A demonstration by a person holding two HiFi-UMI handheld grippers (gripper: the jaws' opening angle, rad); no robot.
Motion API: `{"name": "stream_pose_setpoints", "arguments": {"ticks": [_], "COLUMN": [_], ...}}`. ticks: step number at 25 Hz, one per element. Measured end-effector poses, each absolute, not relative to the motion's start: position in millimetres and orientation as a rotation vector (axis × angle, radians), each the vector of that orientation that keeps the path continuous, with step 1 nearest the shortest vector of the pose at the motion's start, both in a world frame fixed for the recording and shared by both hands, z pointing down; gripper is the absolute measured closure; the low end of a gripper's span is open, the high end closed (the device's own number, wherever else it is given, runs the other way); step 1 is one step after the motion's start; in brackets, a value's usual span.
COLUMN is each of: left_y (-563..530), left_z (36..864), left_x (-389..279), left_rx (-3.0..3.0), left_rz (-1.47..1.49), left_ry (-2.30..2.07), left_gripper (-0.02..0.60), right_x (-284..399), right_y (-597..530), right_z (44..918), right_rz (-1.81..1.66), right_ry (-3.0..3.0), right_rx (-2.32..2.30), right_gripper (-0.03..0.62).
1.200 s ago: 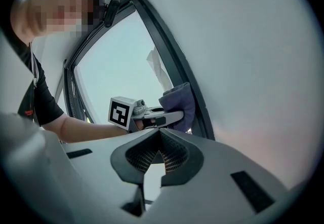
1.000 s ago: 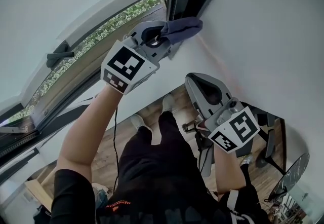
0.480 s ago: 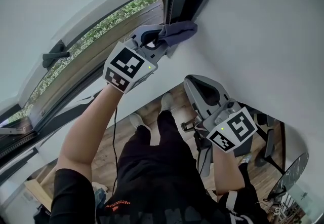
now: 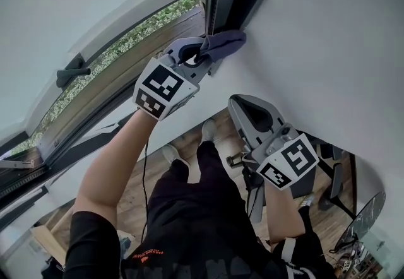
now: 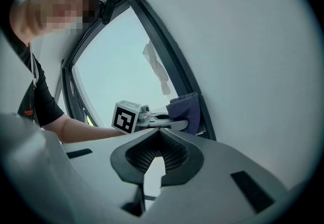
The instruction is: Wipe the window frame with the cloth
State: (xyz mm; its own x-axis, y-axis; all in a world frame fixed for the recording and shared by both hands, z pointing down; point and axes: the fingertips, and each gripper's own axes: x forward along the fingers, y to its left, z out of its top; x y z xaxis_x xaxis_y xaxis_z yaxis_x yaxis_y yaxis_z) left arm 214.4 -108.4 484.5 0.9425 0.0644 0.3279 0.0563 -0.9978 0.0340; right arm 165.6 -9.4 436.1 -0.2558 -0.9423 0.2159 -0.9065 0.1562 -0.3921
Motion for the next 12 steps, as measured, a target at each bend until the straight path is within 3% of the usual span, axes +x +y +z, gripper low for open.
{"name": "stream_pose_setpoints", "arguments": {"ticks": [12], "left_y": [-110.0], "left_z": [381.8], "left_x": [195.5], "left_rx": [3.181], "left_rz": [0.326], "left_ry": [0.069], "left_gripper": [0.52], "right_x": [159.0], "right_y": [-18.8], "right_z": [388.6], "right_rz": [-0.569], "right_ry": [2.342], "right_rx": [-1.842], "right_gripper": [0.594]}}
